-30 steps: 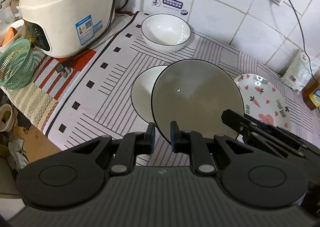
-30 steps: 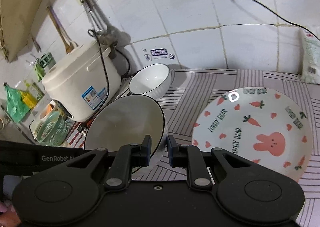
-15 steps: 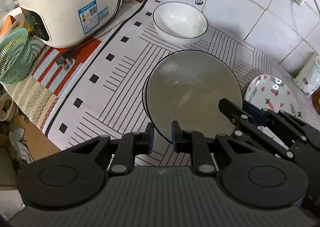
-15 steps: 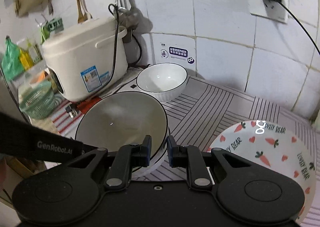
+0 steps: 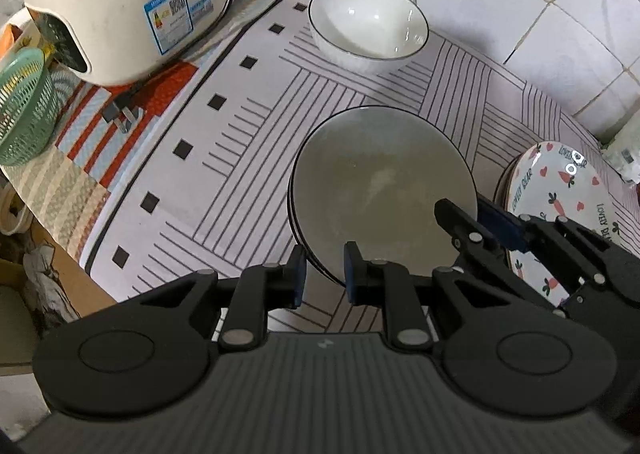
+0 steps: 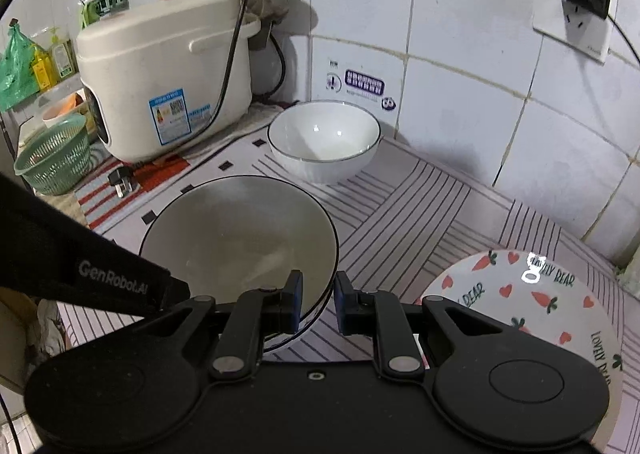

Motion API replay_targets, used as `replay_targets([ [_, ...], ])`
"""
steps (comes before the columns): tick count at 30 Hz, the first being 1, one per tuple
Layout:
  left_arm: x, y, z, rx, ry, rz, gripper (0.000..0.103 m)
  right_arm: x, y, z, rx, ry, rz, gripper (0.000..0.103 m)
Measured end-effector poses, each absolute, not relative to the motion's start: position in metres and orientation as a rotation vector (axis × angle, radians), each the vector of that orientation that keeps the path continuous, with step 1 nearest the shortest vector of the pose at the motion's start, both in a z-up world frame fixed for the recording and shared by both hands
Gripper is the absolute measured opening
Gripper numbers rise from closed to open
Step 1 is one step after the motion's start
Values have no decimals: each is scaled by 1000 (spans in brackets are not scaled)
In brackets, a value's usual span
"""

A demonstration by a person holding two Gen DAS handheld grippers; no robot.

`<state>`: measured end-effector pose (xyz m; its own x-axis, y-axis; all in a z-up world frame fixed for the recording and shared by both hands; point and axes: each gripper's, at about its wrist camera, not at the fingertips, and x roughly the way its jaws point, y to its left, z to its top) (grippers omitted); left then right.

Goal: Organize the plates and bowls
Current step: 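Lower the held bowl into another white bowl with the left gripper, then open the left gripper to release the nested bowl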

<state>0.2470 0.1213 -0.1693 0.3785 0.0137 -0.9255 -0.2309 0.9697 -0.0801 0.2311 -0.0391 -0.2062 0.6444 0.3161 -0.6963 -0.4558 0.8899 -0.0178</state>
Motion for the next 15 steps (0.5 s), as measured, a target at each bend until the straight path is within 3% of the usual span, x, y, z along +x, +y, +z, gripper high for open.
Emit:
replay_targets([
  [6,247,119,-166,-203,1154,162,18,232,-39,-209,-220,752,444,21],
  [9,241,119,-160,-207,1104,173,28,235,-43,-207,-202,765,464,22],
  [15,228,115,-146,-201,1059,169,30,230,-57,-193,-140,737,496,25],
])
